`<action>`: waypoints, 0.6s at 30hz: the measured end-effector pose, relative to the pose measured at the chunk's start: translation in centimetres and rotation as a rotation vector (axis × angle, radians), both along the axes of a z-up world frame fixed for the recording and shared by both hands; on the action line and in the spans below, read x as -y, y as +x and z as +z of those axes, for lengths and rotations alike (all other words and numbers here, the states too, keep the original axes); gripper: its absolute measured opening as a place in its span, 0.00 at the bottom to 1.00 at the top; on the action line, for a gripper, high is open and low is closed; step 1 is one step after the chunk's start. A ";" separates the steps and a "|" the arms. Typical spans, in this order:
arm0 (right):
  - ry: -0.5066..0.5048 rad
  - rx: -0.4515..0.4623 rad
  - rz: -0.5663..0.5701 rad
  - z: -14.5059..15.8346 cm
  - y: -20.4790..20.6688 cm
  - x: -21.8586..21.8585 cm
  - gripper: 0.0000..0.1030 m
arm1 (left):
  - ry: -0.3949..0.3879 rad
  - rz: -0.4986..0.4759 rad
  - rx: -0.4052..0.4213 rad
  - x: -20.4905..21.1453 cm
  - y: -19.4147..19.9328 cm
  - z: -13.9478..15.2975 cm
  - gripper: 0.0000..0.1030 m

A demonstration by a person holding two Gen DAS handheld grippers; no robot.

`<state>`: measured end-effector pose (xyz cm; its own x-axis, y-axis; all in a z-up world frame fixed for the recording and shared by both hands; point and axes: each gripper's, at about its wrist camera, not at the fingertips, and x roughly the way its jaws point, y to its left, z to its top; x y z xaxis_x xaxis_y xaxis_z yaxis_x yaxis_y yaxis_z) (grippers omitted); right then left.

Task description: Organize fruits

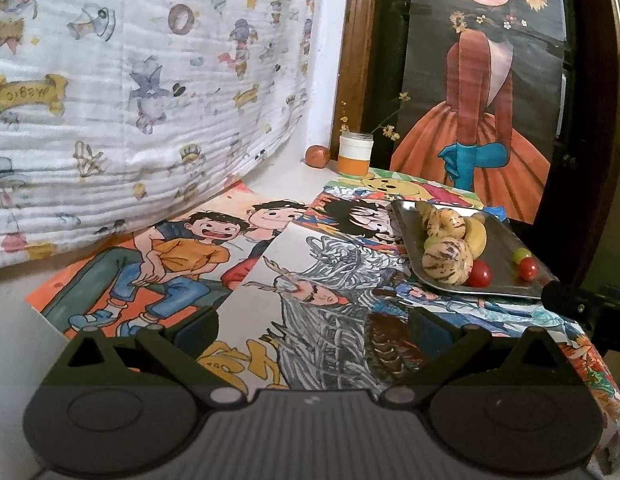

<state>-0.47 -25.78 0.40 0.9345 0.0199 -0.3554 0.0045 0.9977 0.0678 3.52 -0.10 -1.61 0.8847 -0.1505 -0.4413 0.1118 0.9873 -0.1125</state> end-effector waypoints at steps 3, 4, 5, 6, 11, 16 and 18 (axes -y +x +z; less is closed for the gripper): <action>0.000 -0.001 0.000 0.0 0.0 0.0 0.99 | -0.004 0.003 -0.002 -0.1 0.0 0.0 1.00; 0.000 -0.002 0.000 0.0 0.0 0.0 0.99 | -0.005 0.004 -0.002 -0.1 0.0 0.0 1.00; 0.000 -0.003 0.001 0.0 0.0 -0.1 0.99 | -0.005 0.004 -0.002 -0.2 0.0 -0.1 1.00; 0.000 -0.003 0.002 -0.1 0.0 -0.1 0.99 | -0.005 0.004 -0.002 -0.2 0.0 -0.1 1.00; 0.000 -0.003 0.002 -0.1 0.0 -0.2 0.99 | -0.005 0.005 -0.005 -0.2 -0.1 -0.1 1.00; 0.002 -0.005 0.002 -0.2 0.0 -0.3 0.99 | -0.007 0.008 -0.008 -0.3 -0.2 -0.2 1.00; 0.001 -0.005 0.004 -0.2 0.0 -0.2 0.99 | -0.008 0.008 -0.009 -0.3 -0.1 -0.3 1.00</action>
<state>-0.48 -25.56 0.23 0.9325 0.0235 -0.3604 0.0013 0.9976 0.0687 3.38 0.24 -1.86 0.8819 -0.1468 -0.4480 0.1029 0.9873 -0.1209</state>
